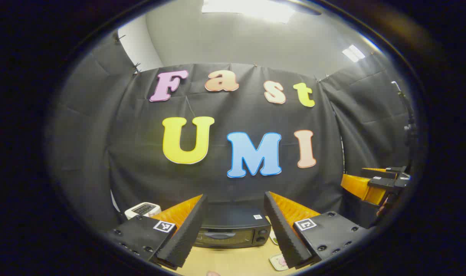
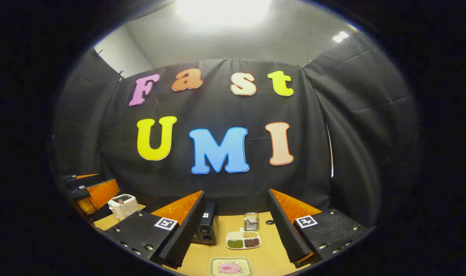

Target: Open the electric oven with the left hand, put the food in, and close the electric oven.

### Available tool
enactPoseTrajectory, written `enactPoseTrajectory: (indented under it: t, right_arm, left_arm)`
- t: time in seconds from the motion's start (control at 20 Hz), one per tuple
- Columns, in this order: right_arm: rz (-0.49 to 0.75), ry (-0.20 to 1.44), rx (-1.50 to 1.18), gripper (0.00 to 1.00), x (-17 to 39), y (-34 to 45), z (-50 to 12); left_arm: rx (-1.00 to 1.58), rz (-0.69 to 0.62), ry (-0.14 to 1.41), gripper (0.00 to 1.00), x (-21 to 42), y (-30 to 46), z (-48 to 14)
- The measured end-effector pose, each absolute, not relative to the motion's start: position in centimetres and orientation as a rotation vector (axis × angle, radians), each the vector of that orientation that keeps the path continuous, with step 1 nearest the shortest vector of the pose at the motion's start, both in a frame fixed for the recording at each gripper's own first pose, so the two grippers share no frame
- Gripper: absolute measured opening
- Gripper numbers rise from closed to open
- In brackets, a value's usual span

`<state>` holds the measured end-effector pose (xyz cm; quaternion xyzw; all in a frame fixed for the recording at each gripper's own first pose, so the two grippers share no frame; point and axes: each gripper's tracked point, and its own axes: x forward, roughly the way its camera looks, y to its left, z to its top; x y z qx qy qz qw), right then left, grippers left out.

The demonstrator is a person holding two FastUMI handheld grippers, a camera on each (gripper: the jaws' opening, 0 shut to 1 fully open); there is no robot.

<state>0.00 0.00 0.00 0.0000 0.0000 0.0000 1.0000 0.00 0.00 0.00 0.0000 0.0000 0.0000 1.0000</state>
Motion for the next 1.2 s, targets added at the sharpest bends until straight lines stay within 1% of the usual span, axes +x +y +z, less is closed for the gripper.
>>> enactPoseTrajectory:
  t: [0.1, 0.25, 0.4, 0.65, 1.0, 1.2]
  right_arm:
    - [-0.017, -0.014, 0.016, 0.96, -0.1, 0.1, 0.6]
    - [0.015, -0.02, 0.018, 0.96, 0.3, 0.7, 0.9]
    - [0.028, -0.027, 0.022, 0.96, 0.8, 0.5, 1.2]
    - [0.065, 0.007, 0.028, 0.96, 2.1, 1.0, 0.1]
    - [0.088, 0.015, 0.025, 0.96, 3.3, 1.6, -0.8]
    - [0.087, 0.032, 0.027, 0.96, 3.5, 1.4, -1.7]
  left_arm:
    - [0.019, -0.01, 0.003, 1.0, 0.2, 0.9, -0.3]
    - [0.0, 0.024, -0.001, 1.0, 0.3, 1.7, 0.0]
    - [-0.023, 0.028, 0.004, 1.0, 0.5, 1.2, -0.2]
    - [-0.006, 0.076, -0.009, 1.0, 1.0, 2.2, 0.5]
    - [0.01, 0.089, -0.005, 1.0, 1.9, 2.1, 0.2]
    - [-0.004, 0.08, 0.029, 1.0, 2.7, 1.6, -1.4]
